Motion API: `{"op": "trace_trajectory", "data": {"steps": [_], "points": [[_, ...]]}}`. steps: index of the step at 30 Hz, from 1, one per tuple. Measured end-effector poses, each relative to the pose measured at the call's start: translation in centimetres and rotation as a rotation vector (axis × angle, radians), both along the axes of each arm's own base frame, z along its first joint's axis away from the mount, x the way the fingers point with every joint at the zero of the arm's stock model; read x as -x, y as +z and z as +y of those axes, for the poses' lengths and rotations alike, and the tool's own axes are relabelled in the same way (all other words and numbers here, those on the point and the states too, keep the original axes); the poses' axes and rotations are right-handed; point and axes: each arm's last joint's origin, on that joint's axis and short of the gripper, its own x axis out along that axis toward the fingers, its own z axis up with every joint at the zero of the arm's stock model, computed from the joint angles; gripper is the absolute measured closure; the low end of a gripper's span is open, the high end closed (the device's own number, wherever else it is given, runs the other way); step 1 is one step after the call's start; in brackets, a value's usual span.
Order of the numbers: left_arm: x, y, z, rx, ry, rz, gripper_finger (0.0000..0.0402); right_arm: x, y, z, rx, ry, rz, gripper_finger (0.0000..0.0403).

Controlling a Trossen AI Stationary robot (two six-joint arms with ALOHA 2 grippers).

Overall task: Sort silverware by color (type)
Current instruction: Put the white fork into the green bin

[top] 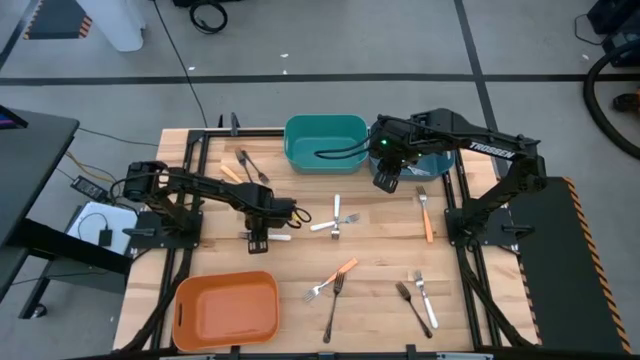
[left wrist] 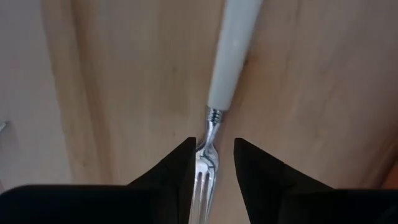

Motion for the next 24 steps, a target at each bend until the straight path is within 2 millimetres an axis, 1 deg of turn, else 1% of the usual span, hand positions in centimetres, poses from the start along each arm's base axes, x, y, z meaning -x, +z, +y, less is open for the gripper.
{"op": "trace_trajectory", "data": {"steps": [2,10,18,24], "points": [[0.0,-0.5,-0.1,0.016,0.002,-0.003,0.0283,0.0,0.0,0.0,0.000,0.000,0.000,0.0282],[1.2,-2.1,-0.1,0.007,0.006,0.051,0.0283,0.0,0.0,0.0,-0.002,-0.002,-0.001,0.0282],[1.2,-2.5,0.0,-0.004,0.061,0.016,0.0283,0.0,0.0,0.0,-0.006,-0.009,-0.007,0.0282],[1.4,-3.1,0.1,-0.005,0.061,-0.009,0.0289,-0.1,0.0,0.0,-0.012,-0.027,-0.014,0.0282]]}}
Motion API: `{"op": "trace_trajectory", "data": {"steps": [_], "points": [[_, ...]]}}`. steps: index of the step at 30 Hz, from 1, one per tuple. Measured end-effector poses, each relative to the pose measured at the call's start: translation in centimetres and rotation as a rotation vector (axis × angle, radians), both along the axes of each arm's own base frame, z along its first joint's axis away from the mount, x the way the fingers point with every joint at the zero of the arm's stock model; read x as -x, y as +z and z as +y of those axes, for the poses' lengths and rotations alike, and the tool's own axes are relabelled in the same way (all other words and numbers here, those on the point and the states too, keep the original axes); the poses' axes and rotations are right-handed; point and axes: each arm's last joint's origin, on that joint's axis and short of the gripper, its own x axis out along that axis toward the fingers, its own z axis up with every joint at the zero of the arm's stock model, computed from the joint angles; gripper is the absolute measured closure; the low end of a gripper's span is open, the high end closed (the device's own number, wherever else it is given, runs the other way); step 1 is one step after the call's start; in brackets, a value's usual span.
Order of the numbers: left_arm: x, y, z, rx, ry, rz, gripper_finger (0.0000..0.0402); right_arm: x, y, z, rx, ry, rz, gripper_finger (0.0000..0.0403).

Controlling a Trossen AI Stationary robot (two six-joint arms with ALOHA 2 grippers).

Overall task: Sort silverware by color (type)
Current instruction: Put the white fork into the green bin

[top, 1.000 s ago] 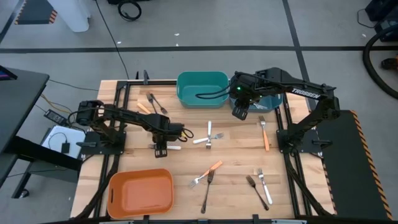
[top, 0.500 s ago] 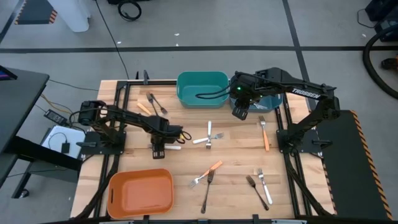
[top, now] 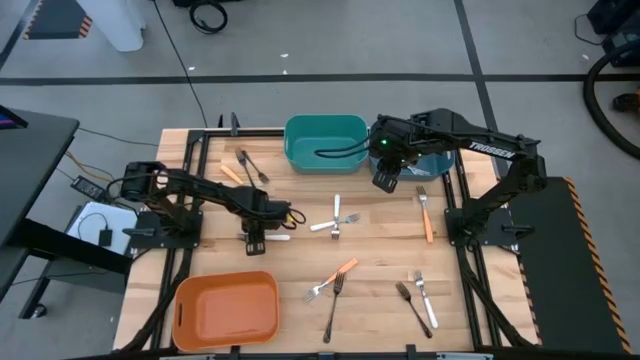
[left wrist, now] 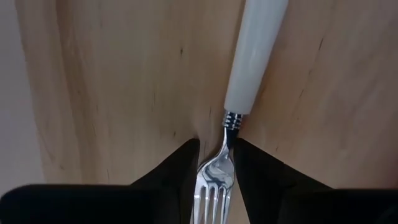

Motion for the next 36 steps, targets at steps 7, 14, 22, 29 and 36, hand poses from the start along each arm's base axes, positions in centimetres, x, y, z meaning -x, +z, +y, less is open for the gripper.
{"op": "trace_trajectory", "data": {"steps": [7,14,22,29,36], "points": [[0.3,-0.4,0.0,-0.002,-0.004,-0.005,0.0317,0.0,0.0,0.0,-0.005,-0.013,-0.001,0.0282],[0.3,-0.4,0.0,0.009,-0.059,-0.011,0.0387,0.0,0.0,0.0,-0.009,-0.023,-0.004,0.0282],[0.0,0.8,-0.1,0.014,-0.091,-0.059,0.0392,0.0,0.0,0.0,-0.008,-0.024,-0.004,0.0282],[-0.3,1.9,-0.1,0.063,-0.076,-0.128,0.0393,0.0,0.0,0.0,-0.008,-0.024,-0.003,0.0282],[-0.6,3.0,0.1,0.070,-0.064,-0.186,0.0393,0.0,0.0,0.0,-0.008,-0.024,-0.003,0.0282]]}}
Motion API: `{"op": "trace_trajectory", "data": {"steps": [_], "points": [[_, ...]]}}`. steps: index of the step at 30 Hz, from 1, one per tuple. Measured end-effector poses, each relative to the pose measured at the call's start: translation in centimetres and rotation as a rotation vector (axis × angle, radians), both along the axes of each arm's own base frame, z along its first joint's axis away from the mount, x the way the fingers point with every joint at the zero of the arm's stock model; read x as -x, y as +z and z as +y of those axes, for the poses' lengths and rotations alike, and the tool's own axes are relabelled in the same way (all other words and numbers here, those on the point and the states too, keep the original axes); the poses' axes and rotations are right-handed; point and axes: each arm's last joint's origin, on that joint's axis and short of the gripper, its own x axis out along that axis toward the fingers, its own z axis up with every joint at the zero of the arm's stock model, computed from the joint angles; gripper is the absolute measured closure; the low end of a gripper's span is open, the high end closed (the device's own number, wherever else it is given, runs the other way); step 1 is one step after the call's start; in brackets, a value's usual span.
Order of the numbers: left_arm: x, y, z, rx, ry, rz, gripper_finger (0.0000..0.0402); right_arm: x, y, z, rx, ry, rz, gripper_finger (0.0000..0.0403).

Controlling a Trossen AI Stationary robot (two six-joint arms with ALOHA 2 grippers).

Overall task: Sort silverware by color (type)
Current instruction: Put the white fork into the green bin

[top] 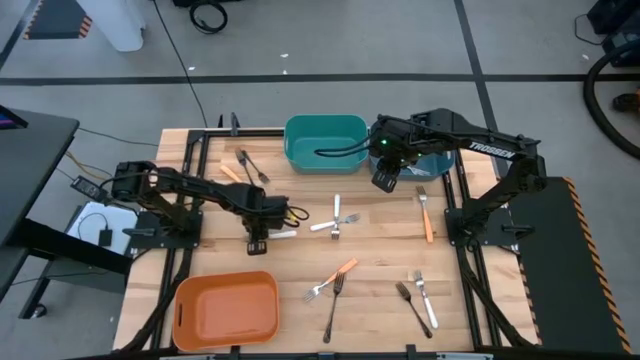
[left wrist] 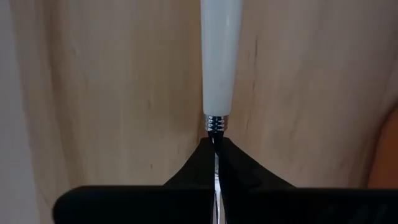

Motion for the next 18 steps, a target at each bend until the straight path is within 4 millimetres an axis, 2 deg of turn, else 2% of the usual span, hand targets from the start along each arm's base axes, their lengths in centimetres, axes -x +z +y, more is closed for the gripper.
{"op": "trace_trajectory", "data": {"steps": [3,7,13,18], "points": [[-0.7,1.4,0.9,-0.028,0.028,-0.041,0.0393,0.0,0.0,0.0,0.000,0.000,0.000,0.0282],[-2.9,4.7,3.0,-0.103,0.062,-0.179,0.0393,0.0,0.0,0.0,0.010,0.014,0.002,0.0282],[-5.3,10.9,8.1,-0.203,0.166,-0.433,0.0393,0.0,0.1,-0.9,0.037,0.019,-0.011,0.0282],[-5.5,14.9,12.9,-0.293,0.299,-0.636,0.0393,-0.5,0.5,-2.1,0.089,0.041,-0.083,0.0282]]}}
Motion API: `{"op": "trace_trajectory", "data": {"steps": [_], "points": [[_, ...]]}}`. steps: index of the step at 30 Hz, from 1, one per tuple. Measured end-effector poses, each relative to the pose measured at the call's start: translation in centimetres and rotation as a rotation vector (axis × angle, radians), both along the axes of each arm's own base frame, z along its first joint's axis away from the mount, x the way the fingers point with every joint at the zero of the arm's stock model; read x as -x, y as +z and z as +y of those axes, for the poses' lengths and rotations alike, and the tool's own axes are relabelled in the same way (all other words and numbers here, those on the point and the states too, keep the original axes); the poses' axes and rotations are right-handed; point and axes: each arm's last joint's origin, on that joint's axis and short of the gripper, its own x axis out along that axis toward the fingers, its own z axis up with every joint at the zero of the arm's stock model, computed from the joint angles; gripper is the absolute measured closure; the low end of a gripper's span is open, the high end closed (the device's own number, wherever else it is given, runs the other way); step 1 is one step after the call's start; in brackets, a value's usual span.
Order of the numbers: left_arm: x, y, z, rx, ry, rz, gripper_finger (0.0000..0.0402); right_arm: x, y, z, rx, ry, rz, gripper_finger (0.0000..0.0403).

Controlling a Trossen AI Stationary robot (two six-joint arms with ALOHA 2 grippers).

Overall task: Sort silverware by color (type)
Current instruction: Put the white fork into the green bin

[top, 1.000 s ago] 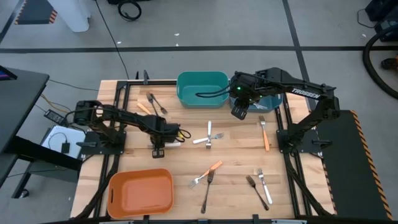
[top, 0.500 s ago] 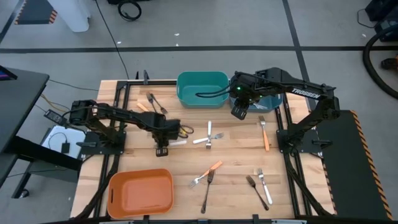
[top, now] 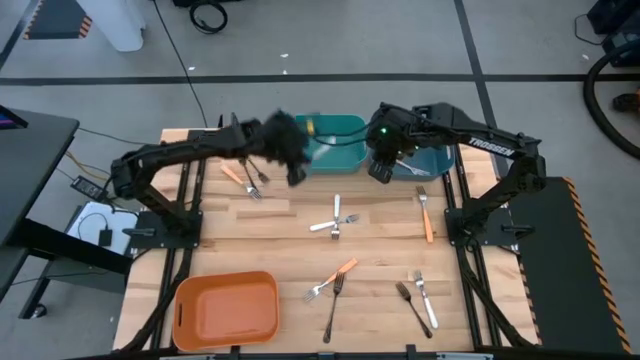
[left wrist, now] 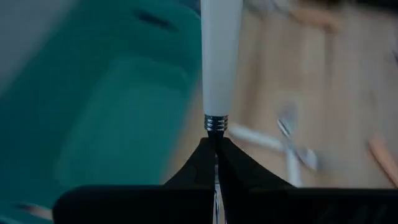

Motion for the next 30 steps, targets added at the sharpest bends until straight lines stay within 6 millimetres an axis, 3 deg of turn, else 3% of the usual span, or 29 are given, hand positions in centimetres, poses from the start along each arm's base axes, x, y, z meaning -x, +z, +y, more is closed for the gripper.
{"op": "trace_trajectory", "data": {"steps": [5,12,24,30], "points": [[0.3,1.1,3.9,-0.056,0.106,-0.122,0.0393,-0.9,0.8,-1.3,0.073,0.011,-0.130,0.0282],[-0.3,-1.2,7.0,-0.025,0.185,-0.131,0.0389,-1.1,1.4,-2.7,0.115,-0.011,-0.215,0.0282],[-3.0,-7.6,7.9,0.076,0.174,0.009,0.0380,-0.6,1.5,-4.2,0.043,-0.195,-0.276,0.0282],[-3.7,-11.3,8.6,0.118,0.182,0.093,0.0350,-0.6,1.5,-4.2,0.023,-0.233,-0.291,0.0282]]}}
